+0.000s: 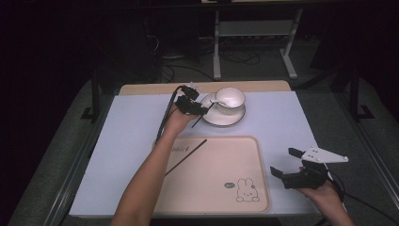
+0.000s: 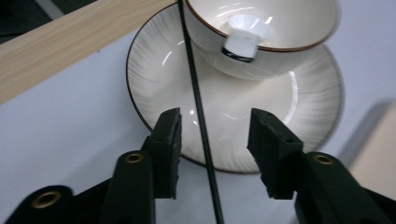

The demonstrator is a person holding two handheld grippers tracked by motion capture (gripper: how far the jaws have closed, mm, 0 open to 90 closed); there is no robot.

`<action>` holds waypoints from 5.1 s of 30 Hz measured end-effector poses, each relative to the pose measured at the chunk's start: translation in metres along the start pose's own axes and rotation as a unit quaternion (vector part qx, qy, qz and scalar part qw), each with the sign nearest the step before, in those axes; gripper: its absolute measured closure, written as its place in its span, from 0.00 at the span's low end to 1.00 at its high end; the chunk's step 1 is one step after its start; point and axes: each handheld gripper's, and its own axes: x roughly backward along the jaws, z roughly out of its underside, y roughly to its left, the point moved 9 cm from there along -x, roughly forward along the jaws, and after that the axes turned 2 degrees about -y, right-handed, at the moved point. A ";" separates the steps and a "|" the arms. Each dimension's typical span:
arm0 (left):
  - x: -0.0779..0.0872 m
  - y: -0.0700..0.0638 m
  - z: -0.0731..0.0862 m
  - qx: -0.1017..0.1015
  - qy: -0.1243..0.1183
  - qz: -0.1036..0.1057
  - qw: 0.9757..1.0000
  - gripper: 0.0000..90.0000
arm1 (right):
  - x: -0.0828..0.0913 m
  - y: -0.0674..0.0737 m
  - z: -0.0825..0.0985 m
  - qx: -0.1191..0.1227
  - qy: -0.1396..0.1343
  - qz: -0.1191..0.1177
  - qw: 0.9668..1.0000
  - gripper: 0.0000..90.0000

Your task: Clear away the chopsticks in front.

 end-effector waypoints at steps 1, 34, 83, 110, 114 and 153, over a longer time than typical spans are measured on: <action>-0.004 0.001 -0.001 0.000 -0.001 -0.002 1.000 0.65 | 0.000 0.000 0.000 0.001 0.000 -0.001 1.000 0.00; -0.027 0.018 -0.007 0.020 0.001 -0.030 0.999 0.95 | 0.000 0.001 -0.001 -0.001 -0.003 -0.004 1.000 0.00; 0.113 -0.085 0.173 0.011 0.046 0.033 0.998 0.95 | 0.000 0.003 -0.002 0.008 -0.003 0.002 1.000 0.00; 0.081 -0.092 0.122 -0.037 0.031 0.071 0.996 0.99 | 0.000 0.002 -0.002 0.006 -0.002 0.006 1.000 0.00; 0.060 -0.100 0.113 -0.045 0.037 0.091 0.994 0.99 | 0.000 0.001 -0.001 0.006 0.000 0.006 1.000 0.00; 0.084 -0.041 0.151 0.011 0.047 0.034 0.998 1.00 | 0.000 0.004 -0.002 0.012 -0.002 -0.001 1.000 0.00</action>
